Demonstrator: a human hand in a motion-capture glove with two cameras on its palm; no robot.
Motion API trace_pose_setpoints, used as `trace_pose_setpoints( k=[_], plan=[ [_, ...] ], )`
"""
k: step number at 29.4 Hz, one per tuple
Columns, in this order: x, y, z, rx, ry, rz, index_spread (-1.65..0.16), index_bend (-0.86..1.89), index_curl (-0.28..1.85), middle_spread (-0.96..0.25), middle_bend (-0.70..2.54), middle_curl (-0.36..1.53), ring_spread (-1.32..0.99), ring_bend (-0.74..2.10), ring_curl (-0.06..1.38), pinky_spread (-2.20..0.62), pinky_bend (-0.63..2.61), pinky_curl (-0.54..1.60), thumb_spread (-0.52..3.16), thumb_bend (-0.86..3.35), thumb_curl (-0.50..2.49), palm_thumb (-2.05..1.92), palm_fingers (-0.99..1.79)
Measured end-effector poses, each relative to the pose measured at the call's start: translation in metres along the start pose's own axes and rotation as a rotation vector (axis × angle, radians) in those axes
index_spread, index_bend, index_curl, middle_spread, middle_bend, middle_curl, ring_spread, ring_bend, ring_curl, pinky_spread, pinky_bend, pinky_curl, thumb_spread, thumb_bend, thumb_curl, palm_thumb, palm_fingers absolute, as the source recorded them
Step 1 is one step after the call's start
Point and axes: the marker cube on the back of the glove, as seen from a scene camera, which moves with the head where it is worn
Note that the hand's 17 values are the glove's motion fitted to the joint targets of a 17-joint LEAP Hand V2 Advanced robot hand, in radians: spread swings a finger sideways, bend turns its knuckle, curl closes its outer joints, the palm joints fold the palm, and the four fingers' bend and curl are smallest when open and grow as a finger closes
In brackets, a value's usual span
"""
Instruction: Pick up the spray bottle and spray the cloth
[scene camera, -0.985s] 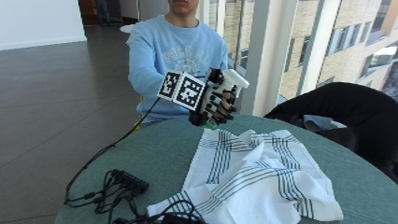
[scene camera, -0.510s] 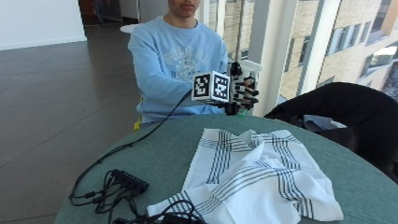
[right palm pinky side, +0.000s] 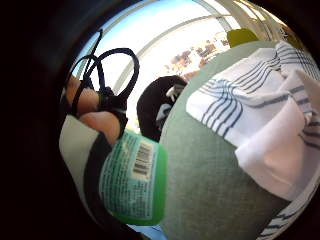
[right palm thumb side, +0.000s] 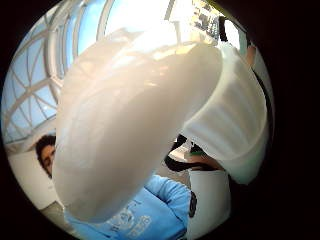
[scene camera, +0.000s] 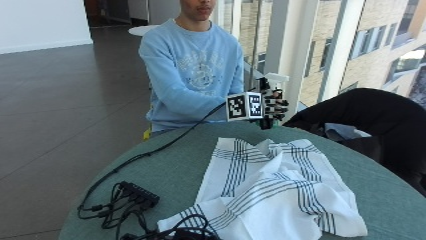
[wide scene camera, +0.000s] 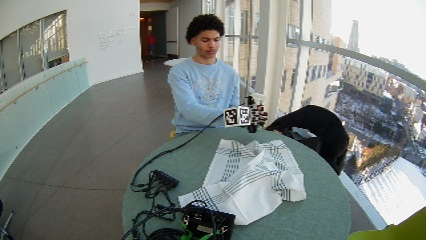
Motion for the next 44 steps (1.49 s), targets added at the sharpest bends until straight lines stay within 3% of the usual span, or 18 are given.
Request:
trace_pose_setpoints(
  k=[34,44],
  plan=[
    [0.024,0.023,0.038,-0.02,0.015,-0.015,-0.22,0.14,0.5,-0.08,0.25,0.48,-0.06,0.45,0.39,0.07,0.21,0.37,1.01,-0.02,0.51,0.81,1.13],
    [0.018,0.035,-0.001,0.005,0.095,-0.037,-0.26,0.11,0.45,-0.08,0.25,0.48,-0.08,0.34,0.37,0.11,0.21,0.37,1.03,-0.04,0.48,0.76,0.93]
  ],
)
